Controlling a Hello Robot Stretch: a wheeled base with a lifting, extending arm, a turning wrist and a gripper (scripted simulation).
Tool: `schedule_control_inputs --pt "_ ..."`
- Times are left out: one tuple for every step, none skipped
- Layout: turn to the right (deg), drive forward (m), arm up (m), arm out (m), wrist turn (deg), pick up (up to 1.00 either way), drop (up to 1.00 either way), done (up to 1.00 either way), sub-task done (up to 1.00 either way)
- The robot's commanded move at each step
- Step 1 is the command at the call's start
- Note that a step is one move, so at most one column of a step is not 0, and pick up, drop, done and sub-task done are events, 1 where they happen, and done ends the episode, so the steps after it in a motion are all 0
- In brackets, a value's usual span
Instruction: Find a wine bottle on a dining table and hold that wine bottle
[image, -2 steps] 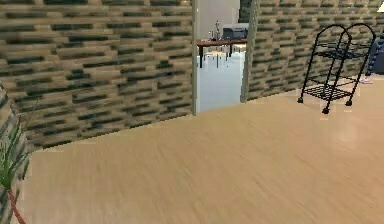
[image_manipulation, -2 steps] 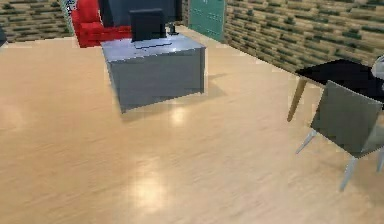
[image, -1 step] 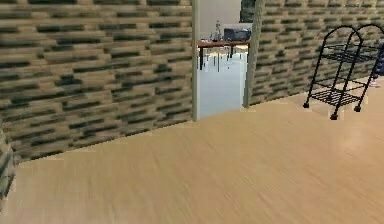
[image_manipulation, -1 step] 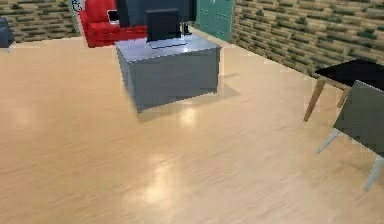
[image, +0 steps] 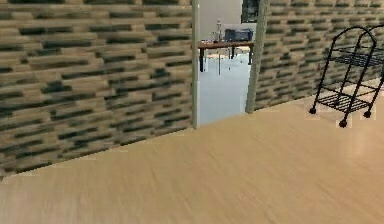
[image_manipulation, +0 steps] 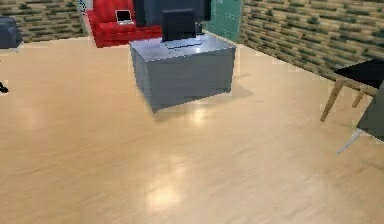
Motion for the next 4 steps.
schedule_control_inputs --pt "9.0 0.0 0.0 0.0 0.0 0.0 0.0 0.0 0.0" --pt "0.0 1.0 0.0 0.0 0.0 0.0 0.0 0.0 0.0" --pt "3.0 0.0 0.0 0.0 0.0 0.0 0.0 0.0 0.0" --pt "0.0 1.0 0.0 0.0 0.0 0.0 0.0 0.0 0.0"
